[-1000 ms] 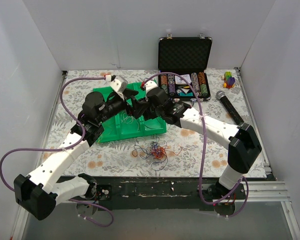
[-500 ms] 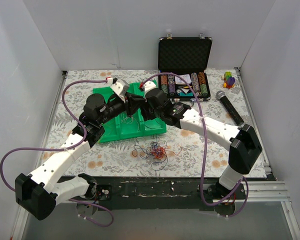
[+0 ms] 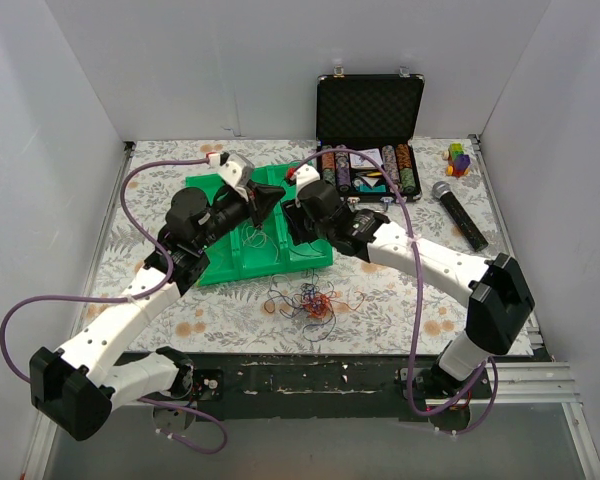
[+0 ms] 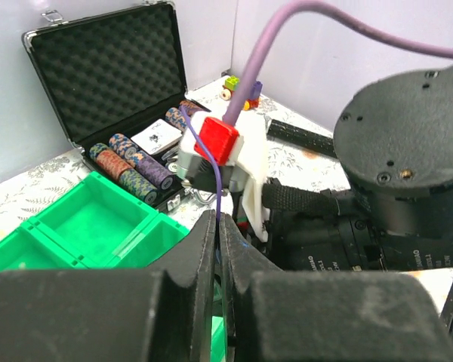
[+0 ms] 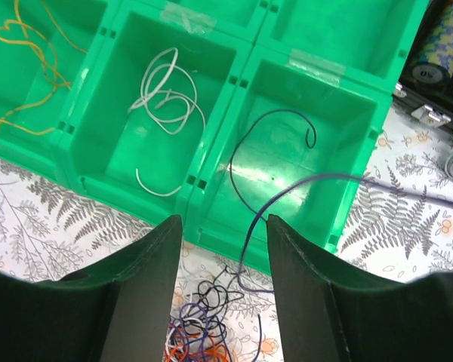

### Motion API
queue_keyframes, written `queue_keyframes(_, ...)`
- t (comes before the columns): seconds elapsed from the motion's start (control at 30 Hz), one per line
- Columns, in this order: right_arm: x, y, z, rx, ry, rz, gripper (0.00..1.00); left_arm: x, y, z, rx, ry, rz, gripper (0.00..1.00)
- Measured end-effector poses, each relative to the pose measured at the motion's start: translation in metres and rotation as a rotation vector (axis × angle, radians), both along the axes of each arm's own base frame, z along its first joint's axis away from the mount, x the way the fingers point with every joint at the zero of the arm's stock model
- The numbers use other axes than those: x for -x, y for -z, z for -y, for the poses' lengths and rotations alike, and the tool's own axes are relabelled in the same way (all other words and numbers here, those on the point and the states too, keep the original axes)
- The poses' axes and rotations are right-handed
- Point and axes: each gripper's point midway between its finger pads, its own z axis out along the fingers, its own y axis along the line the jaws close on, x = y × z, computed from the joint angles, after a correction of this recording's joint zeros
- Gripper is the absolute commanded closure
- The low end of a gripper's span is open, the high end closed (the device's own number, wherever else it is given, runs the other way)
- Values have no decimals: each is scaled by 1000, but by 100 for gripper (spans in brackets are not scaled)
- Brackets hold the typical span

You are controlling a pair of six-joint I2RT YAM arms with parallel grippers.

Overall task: Untangle the cables
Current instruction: Place the cable in the bin.

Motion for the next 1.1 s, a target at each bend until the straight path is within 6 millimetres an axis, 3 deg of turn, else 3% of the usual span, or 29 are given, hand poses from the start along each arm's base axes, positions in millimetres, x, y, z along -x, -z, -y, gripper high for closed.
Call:
queue_keyframes(0.33,2,23,30,23,48,-41,37,-19,-13,-19,57,-157,7,100)
queue_keyframes(0.47,4,7,37,-13,57,-18,32,-32,-10,-24,49,-220,19,100)
queue_keyframes(0.63,0,-19,46,-77,80,38,29,-42,10,-17,4,-214,-6,100)
queue_keyframes(0.87,-19,-38,68,-83,204,122,31,-25,15,9,-31,-99,12,100)
queue_keyframes(1.1,-34,-54,114,-41,413,210,30,-17,10,21,-72,-64,90,100)
